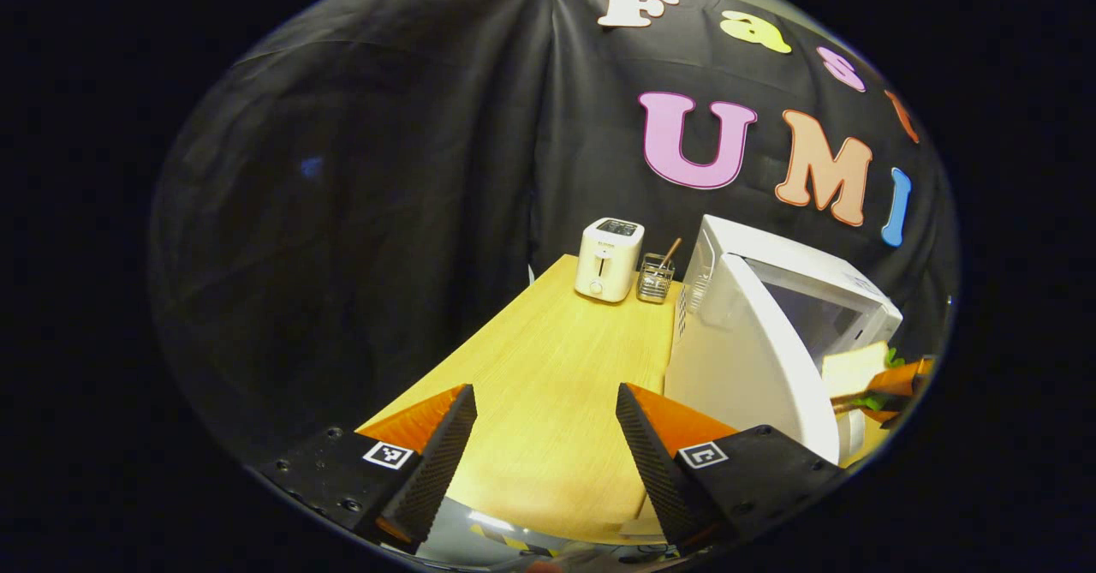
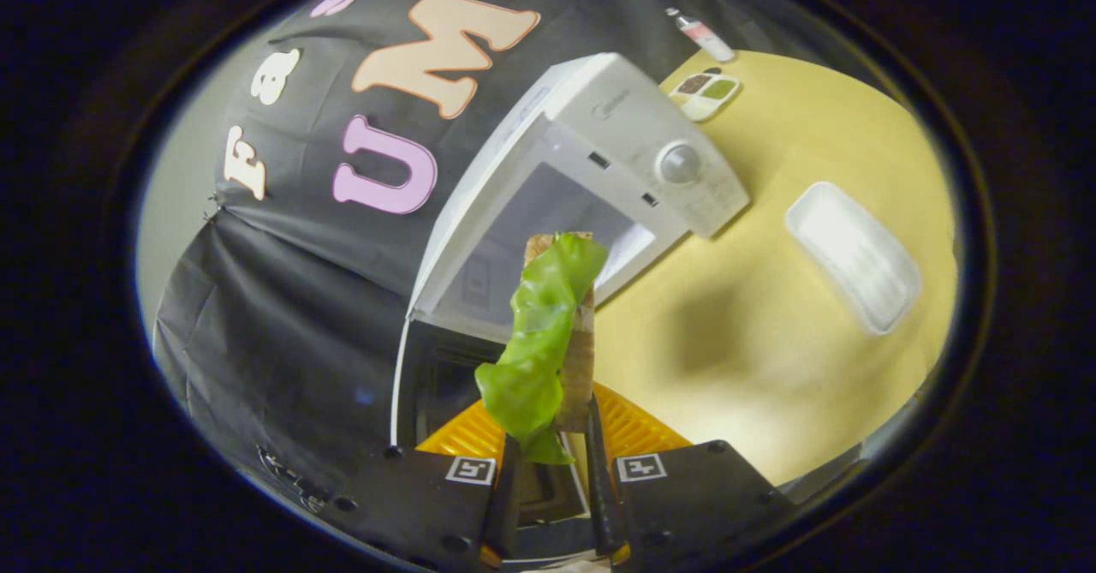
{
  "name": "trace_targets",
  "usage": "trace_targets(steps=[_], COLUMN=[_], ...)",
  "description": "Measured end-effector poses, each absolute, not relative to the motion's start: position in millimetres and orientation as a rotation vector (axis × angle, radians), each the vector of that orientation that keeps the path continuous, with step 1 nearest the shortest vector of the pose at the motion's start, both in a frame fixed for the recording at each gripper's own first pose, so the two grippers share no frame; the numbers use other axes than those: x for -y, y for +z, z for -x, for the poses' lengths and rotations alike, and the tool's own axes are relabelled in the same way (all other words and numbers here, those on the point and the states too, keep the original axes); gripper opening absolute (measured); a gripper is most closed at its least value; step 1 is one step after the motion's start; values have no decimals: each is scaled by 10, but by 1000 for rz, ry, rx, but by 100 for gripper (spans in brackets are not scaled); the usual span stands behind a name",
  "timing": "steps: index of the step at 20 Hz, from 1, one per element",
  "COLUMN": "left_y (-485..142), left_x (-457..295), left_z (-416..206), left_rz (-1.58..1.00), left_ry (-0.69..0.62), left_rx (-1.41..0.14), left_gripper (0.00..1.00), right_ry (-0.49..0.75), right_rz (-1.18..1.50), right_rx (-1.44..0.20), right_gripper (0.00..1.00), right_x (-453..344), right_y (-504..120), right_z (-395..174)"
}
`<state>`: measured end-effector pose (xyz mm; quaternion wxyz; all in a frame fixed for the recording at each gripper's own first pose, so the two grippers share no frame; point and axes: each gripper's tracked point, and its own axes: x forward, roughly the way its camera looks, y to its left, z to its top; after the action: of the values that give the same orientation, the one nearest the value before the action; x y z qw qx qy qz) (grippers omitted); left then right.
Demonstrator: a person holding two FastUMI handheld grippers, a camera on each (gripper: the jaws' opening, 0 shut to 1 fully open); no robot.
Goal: Open the microwave oven with the left hand, put the food in, and close the microwave oven.
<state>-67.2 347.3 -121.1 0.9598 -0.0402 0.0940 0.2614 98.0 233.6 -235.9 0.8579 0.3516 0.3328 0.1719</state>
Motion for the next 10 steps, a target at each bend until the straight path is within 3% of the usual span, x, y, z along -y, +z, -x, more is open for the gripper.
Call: trace_targets(steps=[9, 10], left_y=[-1410, -1419], left_x=[-3561, -3556], left_z=[622, 612], left_rz=[95, 101], left_ry=[483, 480], left_rx=[-218, -220], left_gripper=[96, 96], right_ry=[352, 337], right_rz=[-737, -731], right_rx=[-615, -613], right_gripper=[37, 29], right_x=[-3034, -3057], right_y=[-2580, -2624], right_z=[-1640, -1726])
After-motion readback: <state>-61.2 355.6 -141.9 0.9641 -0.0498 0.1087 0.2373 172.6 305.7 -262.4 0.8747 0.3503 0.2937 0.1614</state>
